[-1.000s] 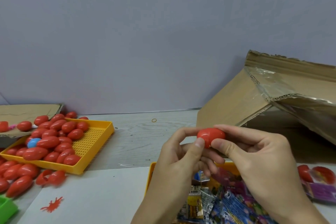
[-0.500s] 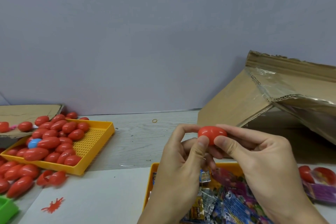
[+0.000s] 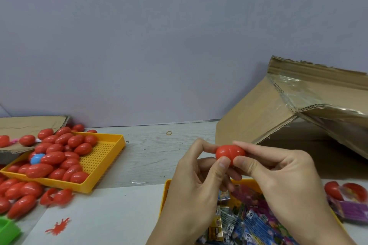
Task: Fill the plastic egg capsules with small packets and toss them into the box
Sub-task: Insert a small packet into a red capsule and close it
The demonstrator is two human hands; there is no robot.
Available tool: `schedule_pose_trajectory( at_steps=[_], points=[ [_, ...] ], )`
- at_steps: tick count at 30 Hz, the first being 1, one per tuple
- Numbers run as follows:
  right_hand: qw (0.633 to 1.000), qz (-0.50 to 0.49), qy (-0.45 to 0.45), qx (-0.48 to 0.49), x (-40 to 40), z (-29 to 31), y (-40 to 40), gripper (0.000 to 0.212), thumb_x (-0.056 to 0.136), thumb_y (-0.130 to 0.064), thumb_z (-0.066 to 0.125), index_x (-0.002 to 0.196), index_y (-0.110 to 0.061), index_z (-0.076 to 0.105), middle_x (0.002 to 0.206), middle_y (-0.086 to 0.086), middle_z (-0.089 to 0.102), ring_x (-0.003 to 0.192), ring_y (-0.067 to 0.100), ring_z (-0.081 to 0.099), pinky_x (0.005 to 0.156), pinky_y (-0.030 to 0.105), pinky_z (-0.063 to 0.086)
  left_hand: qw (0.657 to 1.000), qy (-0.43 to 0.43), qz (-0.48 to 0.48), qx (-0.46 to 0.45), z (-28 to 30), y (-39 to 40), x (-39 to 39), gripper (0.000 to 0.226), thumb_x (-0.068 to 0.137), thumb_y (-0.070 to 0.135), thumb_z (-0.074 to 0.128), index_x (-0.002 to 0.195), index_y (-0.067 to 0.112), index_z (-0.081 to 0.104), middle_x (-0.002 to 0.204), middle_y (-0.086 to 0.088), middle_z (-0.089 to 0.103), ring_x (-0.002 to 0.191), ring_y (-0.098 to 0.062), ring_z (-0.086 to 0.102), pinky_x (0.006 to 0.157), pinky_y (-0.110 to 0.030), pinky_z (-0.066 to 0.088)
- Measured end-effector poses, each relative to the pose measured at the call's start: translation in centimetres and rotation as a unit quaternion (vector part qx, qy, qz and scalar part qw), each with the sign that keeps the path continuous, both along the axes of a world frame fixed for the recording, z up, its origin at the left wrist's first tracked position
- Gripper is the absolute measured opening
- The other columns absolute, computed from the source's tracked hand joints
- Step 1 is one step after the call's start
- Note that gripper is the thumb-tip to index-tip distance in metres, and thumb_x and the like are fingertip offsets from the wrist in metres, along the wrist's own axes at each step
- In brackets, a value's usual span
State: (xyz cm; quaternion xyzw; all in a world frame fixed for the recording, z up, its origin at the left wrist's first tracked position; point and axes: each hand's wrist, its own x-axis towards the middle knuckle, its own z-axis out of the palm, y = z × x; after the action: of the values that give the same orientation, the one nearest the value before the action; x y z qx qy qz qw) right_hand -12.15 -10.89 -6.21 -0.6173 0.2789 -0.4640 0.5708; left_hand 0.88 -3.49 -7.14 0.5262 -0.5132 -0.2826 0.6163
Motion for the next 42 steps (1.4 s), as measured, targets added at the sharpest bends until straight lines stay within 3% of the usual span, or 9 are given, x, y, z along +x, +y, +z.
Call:
schedule_pose_trajectory(
  at_steps=[3, 6, 12, 16, 20, 24, 29, 35, 42],
  points=[
    [0.999, 0.052, 0.014, 0.005, 0.2, 0.3, 0.2, 0.048, 0.063, -0.033, 0.074, 0.109, -0.02, 0.074, 0.087, -0.009, 0.078, 0.083, 0.007, 0.074, 0.069, 0.011, 0.054, 0.998, -0.032, 0.045, 0.002, -0.1, 0.0, 0.0, 0.01, 0.091, 0.039, 0.062, 0.084, 0.038, 0.055, 0.076, -0.003, 0.074, 0.061, -0.012, 0.063, 0.06, -0.024, 0.052],
    [0.996, 0.079, 0.02, 0.024, 0.6, 0.0, 0.4, 0.066, 0.054, -0.046, 0.076, 0.115, -0.022, 0.069, 0.093, -0.011, 0.077, 0.091, 0.005, 0.073, 0.074, 0.012, 0.055, 0.992, -0.104, 0.071, 0.003, -0.3, -0.1, -0.1, 0.008, 0.091, 0.033, 0.059, 0.091, 0.037, 0.052, 0.075, 0.001, 0.073, 0.062, -0.018, 0.063, 0.059, -0.045, 0.053],
    [0.997, 0.063, 0.014, 0.043, 0.5, -0.6, -0.2, 0.044, 0.059, -0.038, 0.075, 0.102, -0.023, 0.076, 0.089, -0.006, 0.078, 0.088, 0.011, 0.074, 0.075, 0.021, 0.058, 0.974, -0.212, 0.075, -0.017, 0.1, 0.2, -0.4, 0.019, 0.087, 0.024, 0.062, 0.098, 0.038, 0.055, 0.069, 0.006, 0.065, 0.058, -0.012, 0.056, 0.053, -0.03, 0.045],
    [0.997, 0.072, -0.002, 0.038, 0.6, -0.4, -0.2, 0.037, 0.069, -0.037, 0.07, 0.104, -0.027, 0.072, 0.09, -0.003, 0.078, 0.087, 0.015, 0.075, 0.077, 0.021, 0.058, 0.994, -0.051, 0.093, -0.004, 0.5, 0.2, 0.1, 0.029, 0.079, 0.05, 0.061, 0.104, 0.038, 0.07, 0.095, 0.01, 0.067, 0.086, -0.005, 0.065, 0.071, -0.023, 0.055],
    [0.992, 0.115, -0.033, 0.039, 1.1, -0.3, 0.4, 0.026, 0.072, -0.031, 0.068, 0.097, -0.03, 0.074, 0.095, -0.005, 0.078, 0.093, 0.014, 0.074, 0.076, 0.019, 0.057, 0.998, 0.045, 0.029, 0.032, 0.1, 0.0, -0.1, 0.033, 0.08, 0.046, 0.069, 0.112, 0.038, 0.073, 0.108, 0.007, 0.076, 0.106, -0.013, 0.07, 0.092, -0.034, 0.056],
    [0.991, 0.123, -0.051, 0.032, 1.2, -0.4, 0.4, 0.021, 0.067, -0.03, 0.068, 0.085, -0.038, 0.075, 0.096, -0.01, 0.077, 0.097, 0.009, 0.072, 0.081, 0.019, 0.056, 0.994, 0.101, 0.034, 0.018, 0.0, -0.1, -0.1, 0.03, 0.078, 0.038, 0.073, 0.108, 0.033, 0.076, 0.107, 0.001, 0.076, 0.104, -0.019, 0.072, 0.088, -0.032, 0.058],
    [0.992, 0.12, -0.045, 0.005, 1.1, -0.5, 0.3, 0.036, 0.067, -0.027, 0.069, 0.103, -0.03, 0.07, 0.098, -0.009, 0.077, 0.099, 0.01, 0.072, 0.084, 0.021, 0.056, 0.99, 0.141, 0.023, 0.002, 0.7, -0.2, -0.5, 0.026, 0.073, 0.035, 0.078, 0.099, 0.029, 0.08, 0.102, -0.003, 0.077, 0.097, -0.021, 0.074, 0.079, -0.026, 0.059],
    [0.995, 0.057, 0.023, -0.076, 1.2, -0.3, 0.5, 0.03, 0.063, -0.032, 0.076, 0.085, -0.053, 0.071, 0.094, -0.019, 0.075, 0.093, 0.001, 0.071, 0.078, 0.015, 0.054, 0.963, 0.27, 0.011, 0.021, 1.0, -0.2, -0.3, 0.027, 0.072, 0.019, 0.073, 0.097, 0.01, 0.079, 0.109, -0.017, 0.072, 0.106, -0.031, 0.07, 0.079, -0.032, 0.058],
    [0.968, -0.024, 0.151, -0.199, 0.9, -0.6, 0.2, 0.063, 0.077, -0.006, 0.079, 0.112, -0.056, 0.063, 0.108, -0.05, 0.054, 0.106, -0.018, 0.057, 0.084, 0.007, 0.05, 0.947, 0.3, -0.009, 0.115, 1.6, -0.2, -0.8, 0.031, 0.07, 0.032, 0.076, 0.087, 0.006, 0.078, 0.086, -0.016, 0.073, 0.073, -0.023, 0.072, 0.064, -0.03, 0.059]
  ],
)
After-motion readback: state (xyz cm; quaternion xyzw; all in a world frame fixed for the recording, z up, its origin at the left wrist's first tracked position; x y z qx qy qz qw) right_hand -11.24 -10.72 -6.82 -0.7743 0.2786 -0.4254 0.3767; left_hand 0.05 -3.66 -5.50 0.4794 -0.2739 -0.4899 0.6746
